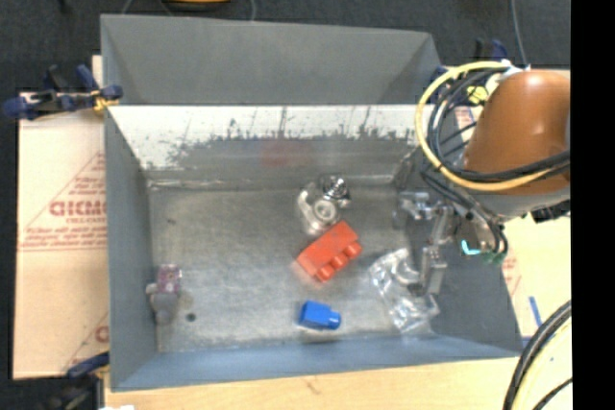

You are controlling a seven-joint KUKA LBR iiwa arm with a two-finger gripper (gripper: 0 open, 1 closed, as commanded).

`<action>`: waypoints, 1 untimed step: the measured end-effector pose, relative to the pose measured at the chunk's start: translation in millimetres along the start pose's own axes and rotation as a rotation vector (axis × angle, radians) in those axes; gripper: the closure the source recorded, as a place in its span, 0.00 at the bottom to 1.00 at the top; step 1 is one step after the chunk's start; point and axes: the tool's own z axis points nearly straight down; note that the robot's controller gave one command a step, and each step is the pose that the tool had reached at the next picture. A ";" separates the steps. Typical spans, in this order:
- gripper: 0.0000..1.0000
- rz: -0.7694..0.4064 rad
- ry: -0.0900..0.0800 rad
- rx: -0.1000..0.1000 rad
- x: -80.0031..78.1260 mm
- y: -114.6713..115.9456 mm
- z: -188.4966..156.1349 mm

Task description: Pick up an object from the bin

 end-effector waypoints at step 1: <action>0.00 -0.140 -0.009 0.003 -18.0 -46.9 0.4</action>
Offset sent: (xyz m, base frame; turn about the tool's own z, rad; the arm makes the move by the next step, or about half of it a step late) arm 0.0168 -0.0442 -0.0011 -0.1439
